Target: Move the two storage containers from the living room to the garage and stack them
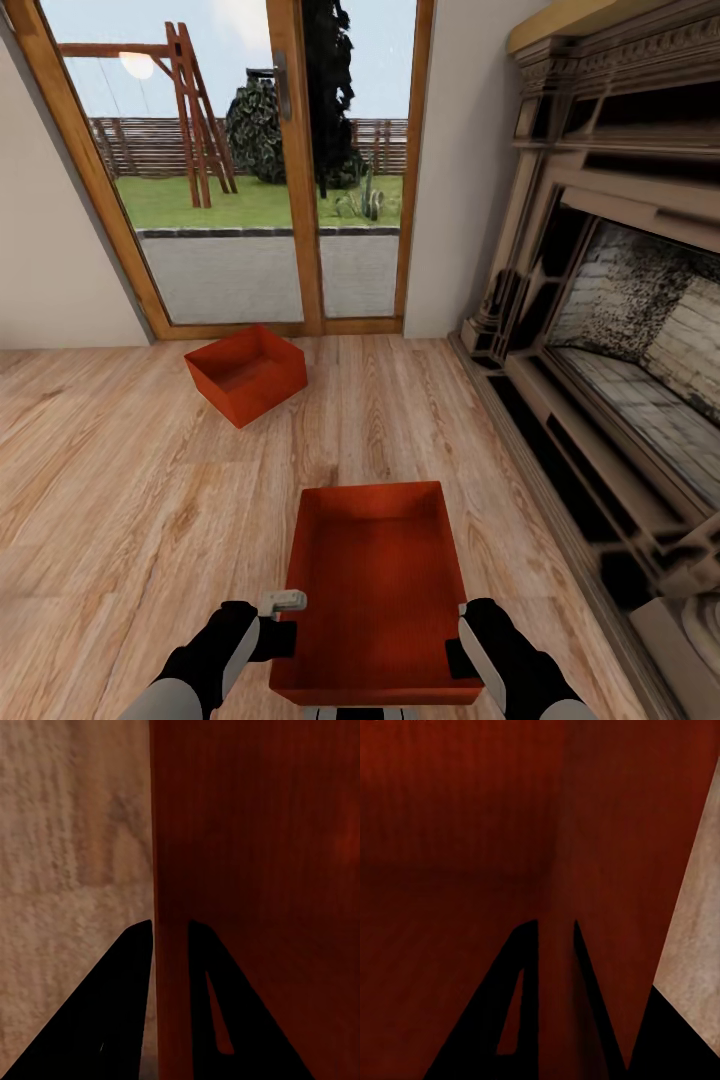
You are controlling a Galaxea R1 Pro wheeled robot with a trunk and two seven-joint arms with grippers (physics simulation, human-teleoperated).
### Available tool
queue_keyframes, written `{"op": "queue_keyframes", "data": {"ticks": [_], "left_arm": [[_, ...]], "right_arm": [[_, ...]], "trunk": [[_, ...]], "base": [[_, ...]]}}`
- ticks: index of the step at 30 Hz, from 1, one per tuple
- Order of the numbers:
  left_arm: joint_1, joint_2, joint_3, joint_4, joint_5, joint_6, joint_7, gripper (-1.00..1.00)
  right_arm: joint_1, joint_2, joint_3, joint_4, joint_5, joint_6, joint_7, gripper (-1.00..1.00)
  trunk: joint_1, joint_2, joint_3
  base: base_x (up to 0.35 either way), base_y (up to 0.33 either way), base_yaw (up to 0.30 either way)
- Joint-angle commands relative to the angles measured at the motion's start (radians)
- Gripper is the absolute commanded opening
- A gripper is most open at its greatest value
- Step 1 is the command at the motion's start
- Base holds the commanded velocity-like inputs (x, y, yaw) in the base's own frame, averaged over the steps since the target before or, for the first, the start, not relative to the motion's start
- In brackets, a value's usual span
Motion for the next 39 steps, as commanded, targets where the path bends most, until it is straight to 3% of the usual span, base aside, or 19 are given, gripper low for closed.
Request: {"op": "queue_keyframes", "data": {"ticks": [1, 39], "left_arm": [[0.001, -0.002, -0.001, -0.001, 0.017, 0.007, -0.003, -1.0], [0.001, -0.002, -0.001, -0.001, 0.017, 0.007, -0.003, -1.0]], "right_arm": [[-0.001, 0.006, 0.002, -0.002, -0.065, -0.009, -0.004, -1.0], [-0.001, 0.006, 0.002, -0.002, -0.066, -0.009, -0.004, -1.0]], "trunk": [[0.0, 0.0, -0.001], [0.0, 0.0, -0.001]], "base": [[0.0, 0.0, 0.0], [0.0, 0.0, 0.0]]}}
